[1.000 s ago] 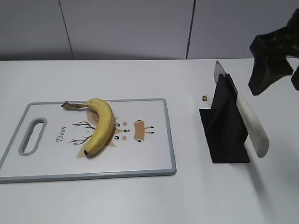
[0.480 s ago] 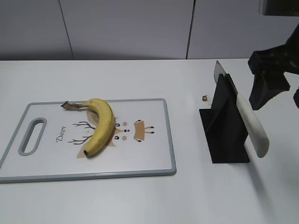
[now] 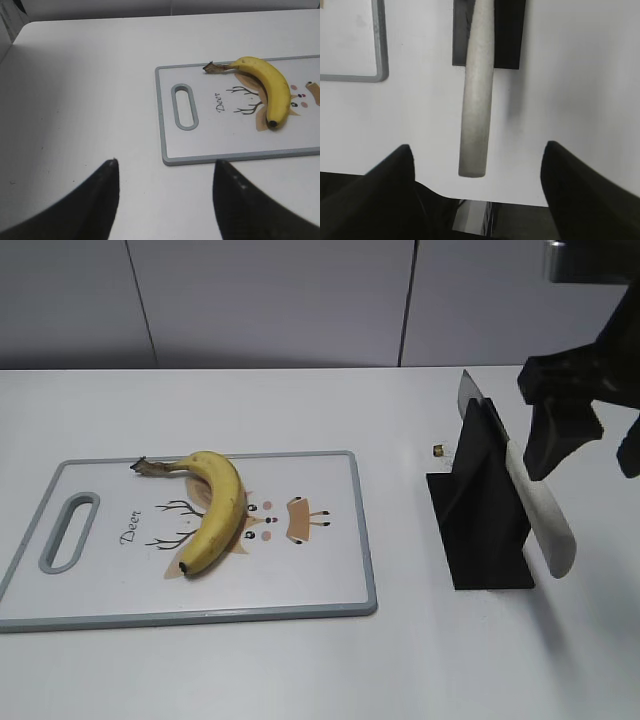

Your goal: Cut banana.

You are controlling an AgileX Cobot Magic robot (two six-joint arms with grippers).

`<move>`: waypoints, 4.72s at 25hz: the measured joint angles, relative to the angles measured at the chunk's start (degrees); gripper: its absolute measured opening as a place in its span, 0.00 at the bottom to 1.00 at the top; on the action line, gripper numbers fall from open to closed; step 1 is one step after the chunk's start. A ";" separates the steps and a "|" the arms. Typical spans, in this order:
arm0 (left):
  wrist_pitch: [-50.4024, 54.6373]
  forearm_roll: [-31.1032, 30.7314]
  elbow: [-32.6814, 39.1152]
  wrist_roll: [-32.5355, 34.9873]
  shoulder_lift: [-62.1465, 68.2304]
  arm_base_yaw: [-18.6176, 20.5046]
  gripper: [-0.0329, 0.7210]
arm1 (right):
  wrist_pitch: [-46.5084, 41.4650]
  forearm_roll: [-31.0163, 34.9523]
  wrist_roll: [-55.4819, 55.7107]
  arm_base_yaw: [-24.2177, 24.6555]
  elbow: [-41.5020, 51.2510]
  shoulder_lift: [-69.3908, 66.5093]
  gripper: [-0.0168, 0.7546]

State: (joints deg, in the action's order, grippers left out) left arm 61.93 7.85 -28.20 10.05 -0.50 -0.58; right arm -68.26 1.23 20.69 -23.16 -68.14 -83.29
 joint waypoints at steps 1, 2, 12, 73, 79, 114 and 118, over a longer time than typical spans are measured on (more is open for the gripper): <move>0.00 0.00 0.00 0.00 0.00 0.00 0.81 | 0.00 -0.05 0.00 0.00 0.00 -1.11 0.79; 0.00 0.00 0.00 0.00 0.00 0.00 0.81 | 0.00 -0.05 0.00 0.00 0.00 -2.28 0.79; 0.00 0.00 0.00 0.00 0.00 0.00 0.81 | 1.11 -4.16 1.61 0.00 0.00 -12.16 0.73; -8.28 12.09 -6.92 15.13 13.63 0.00 0.81 | 0.58 10.15 -40.19 0.00 -12.35 -5.26 0.23; -10.49 24.14 -13.60 36.22 31.89 0.00 0.81 | 3.16 13.63 -57.96 0.00 -12.75 -7.50 0.23; -0.39 18.44 -41.63 65.20 91.89 -13.73 0.81 | 10.50 18.76 -86.39 -9.54 -17.90 -25.95 0.23; -0.54 18.44 -41.63 65.20 94.44 -13.73 0.81 | 10.97 19.82 -87.21 -9.54 -17.94 -25.95 0.23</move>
State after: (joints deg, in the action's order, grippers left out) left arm 61.40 26.29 -69.83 75.25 93.94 -14.31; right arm -57.29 21.06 -66.52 -32.71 -86.08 -109.24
